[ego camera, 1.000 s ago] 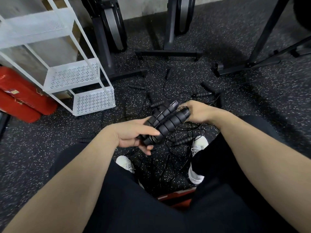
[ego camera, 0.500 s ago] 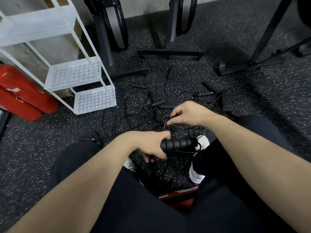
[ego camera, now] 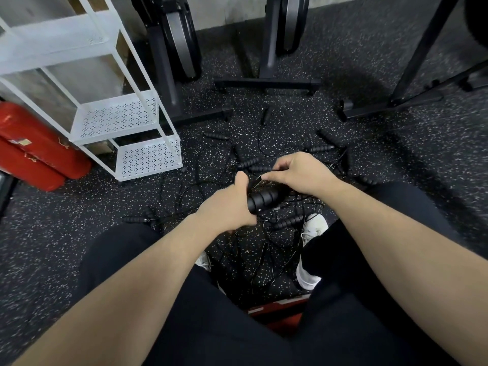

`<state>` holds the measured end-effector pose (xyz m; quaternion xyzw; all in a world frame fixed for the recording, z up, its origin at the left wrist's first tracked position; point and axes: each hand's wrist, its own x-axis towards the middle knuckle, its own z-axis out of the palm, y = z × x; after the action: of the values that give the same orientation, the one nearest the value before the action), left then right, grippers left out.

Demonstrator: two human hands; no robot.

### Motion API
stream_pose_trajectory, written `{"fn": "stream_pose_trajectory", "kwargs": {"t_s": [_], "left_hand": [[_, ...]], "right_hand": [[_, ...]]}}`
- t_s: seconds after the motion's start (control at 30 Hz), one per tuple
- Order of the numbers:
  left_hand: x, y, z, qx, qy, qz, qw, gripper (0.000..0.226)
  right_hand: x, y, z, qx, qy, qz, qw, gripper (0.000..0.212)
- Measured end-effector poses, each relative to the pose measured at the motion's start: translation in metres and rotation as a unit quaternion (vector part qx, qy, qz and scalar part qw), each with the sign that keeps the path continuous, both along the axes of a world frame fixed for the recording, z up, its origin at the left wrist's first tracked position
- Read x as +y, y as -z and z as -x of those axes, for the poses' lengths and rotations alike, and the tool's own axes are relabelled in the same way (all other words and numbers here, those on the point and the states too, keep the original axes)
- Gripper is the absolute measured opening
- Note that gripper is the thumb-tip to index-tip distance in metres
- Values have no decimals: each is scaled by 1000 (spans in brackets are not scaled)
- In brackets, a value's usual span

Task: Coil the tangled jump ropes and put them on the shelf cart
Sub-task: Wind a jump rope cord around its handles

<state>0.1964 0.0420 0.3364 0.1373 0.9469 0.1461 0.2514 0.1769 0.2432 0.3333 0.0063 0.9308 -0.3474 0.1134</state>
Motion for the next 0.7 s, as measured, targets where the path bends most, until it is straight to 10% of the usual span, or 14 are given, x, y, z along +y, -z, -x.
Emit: {"fn": "stream_pose_trajectory", "kwargs": {"t_s": [0.27, 0.7], "left_hand": [[3, 19, 9, -88, -67, 41, 993, 52], [-20, 18, 16, -256, -357, -368, 820, 31]], "right_hand": [[-40, -20, -32, 119, -176, -128, 969, 29], [-55, -16, -29, -56, -163, -17, 985, 43]]}}
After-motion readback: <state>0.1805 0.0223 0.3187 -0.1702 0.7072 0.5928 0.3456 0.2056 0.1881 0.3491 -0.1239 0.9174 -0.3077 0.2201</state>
